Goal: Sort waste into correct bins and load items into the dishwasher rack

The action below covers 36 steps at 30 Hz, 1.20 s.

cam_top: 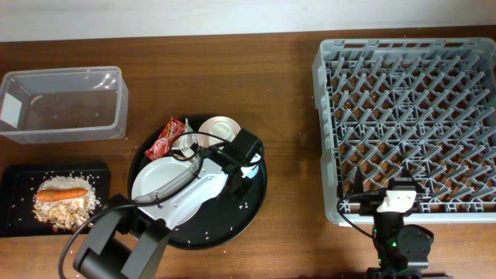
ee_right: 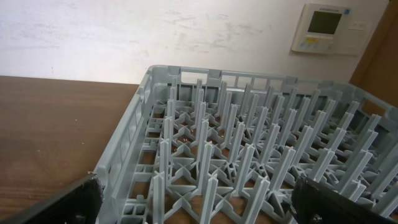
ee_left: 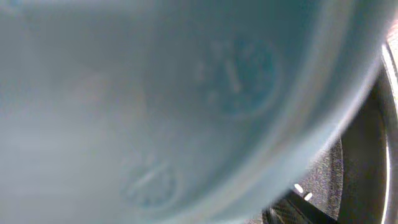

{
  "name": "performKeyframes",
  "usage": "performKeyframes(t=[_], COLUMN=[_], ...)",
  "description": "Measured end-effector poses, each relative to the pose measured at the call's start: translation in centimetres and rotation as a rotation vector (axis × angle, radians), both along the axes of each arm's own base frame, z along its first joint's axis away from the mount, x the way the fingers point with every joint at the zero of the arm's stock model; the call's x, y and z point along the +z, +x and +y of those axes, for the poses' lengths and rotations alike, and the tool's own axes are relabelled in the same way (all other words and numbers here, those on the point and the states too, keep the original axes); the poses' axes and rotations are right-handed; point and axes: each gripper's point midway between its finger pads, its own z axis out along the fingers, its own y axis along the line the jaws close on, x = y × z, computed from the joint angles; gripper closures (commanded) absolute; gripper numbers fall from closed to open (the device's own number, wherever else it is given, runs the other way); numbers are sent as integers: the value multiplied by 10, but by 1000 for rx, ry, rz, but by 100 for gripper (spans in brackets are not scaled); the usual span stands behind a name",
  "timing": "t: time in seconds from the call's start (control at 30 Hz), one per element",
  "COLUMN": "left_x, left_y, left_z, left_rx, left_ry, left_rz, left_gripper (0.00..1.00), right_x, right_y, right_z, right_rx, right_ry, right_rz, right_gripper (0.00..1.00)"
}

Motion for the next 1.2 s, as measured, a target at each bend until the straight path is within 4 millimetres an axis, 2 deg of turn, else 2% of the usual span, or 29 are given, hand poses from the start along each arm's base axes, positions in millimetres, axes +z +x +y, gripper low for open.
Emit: performKeyframes(t=[0.17,0.23,0.67,0.73,1.17,1.2], left_x=[-5,-5,-9,-9,-9,-9], left_y=[-1,-1,-1,-1,-5,-5], left_z=[1,1,0,0,3,3], left_rx=[0,1,4,5,14,14], left_ry=[-2,-2,-20,-21,-10,-10], left_rz=[-3,-3,-21,-21,-4,-4], left_gripper=[39,45,46,49,51,54], right_x=[0,0,0,0,0,0], right_y=[0,0,0,0,0,0], right_z=[0,0,0,0,0,0], right_rx=[0,0,0,0,0,0], right_ry=[0,0,-1,0,0,0], right_rz=[0,0,0,0,0,0], right_gripper=[1,1,1,1,1,1])
